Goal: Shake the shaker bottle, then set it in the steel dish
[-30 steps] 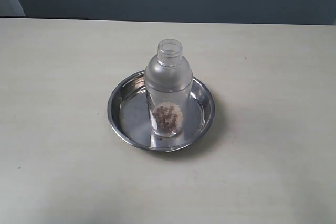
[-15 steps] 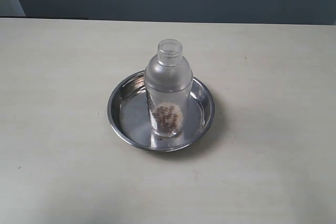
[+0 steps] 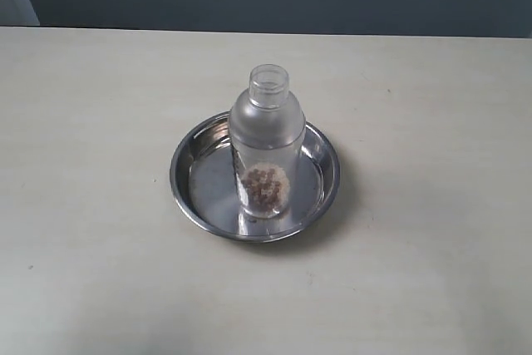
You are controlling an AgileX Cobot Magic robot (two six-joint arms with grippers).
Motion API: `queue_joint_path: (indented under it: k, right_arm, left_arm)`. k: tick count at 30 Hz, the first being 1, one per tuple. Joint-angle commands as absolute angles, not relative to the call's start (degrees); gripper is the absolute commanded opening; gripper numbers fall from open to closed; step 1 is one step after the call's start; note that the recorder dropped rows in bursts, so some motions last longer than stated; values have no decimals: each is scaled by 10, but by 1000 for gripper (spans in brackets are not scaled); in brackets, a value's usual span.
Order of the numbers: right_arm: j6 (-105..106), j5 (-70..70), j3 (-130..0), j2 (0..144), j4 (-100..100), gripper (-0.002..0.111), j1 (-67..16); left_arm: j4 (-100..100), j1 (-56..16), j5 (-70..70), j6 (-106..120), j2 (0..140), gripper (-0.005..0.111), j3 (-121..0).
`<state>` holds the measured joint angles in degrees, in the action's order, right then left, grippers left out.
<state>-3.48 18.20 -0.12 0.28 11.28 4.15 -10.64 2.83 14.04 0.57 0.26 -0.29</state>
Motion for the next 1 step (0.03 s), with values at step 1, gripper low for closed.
queue_joint_path:
  k: [1]
  right_arm:
    - [-32, 177, 0, 0, 111, -1, 39]
  left_arm:
    - [-108, 28, 133, 6, 0, 0, 0]
